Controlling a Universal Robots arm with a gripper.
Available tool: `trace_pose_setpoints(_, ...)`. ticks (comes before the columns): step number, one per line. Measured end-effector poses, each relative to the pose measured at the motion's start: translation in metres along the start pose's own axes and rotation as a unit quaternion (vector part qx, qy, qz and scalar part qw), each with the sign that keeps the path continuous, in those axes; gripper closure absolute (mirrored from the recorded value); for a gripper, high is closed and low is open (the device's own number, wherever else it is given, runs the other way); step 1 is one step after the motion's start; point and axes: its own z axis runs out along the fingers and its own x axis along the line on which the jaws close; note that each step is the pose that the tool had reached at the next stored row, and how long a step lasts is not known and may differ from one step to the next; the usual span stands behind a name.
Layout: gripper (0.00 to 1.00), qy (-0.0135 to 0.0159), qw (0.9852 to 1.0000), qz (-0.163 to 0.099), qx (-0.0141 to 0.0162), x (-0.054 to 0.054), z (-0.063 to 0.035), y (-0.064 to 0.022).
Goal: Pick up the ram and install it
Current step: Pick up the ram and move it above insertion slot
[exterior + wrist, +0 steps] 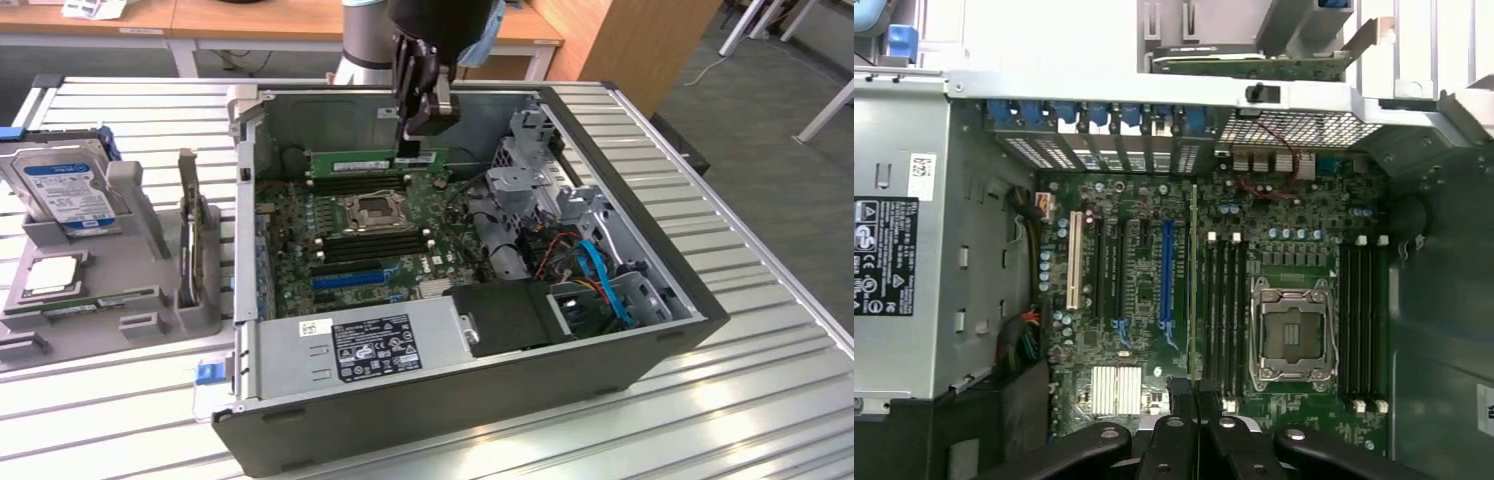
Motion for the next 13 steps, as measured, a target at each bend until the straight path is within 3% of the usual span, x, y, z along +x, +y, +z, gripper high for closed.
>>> trace_pose_setpoints(13,0.88,0.0001,1.0000,0.000,0.0000,-0.024,0.0012,-0.0002)
